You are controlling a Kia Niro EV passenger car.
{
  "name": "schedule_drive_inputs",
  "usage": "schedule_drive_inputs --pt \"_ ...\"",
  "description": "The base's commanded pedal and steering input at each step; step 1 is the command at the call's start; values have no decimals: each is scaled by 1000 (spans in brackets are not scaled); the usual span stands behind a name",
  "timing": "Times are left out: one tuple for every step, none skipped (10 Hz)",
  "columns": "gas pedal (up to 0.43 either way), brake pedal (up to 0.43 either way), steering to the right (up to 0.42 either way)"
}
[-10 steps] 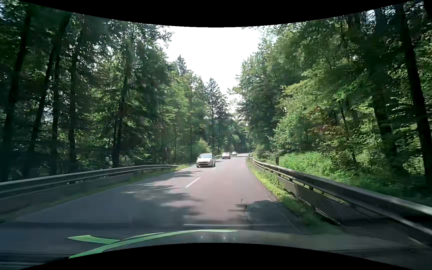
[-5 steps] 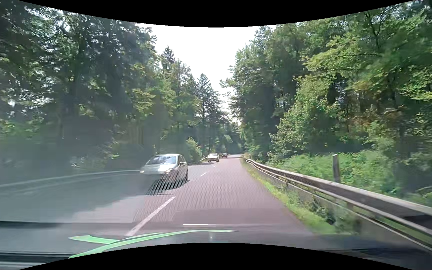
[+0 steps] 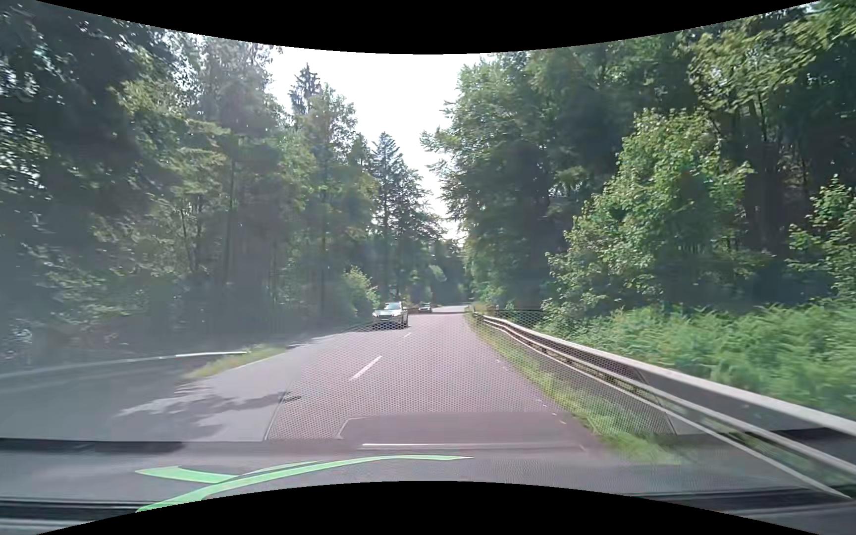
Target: Follow the waypoints while adhering to traffic rules and regulations
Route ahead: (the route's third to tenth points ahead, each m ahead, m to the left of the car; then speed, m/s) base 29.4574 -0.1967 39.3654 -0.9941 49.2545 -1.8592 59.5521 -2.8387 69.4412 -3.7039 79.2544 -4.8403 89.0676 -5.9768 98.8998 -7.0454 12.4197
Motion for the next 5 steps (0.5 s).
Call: schedule_drive_inputs --pt "209 0 20" --pt "209 0 18" --pt "209 0 17" --pt "209 0 16" --pt "220 0 11"
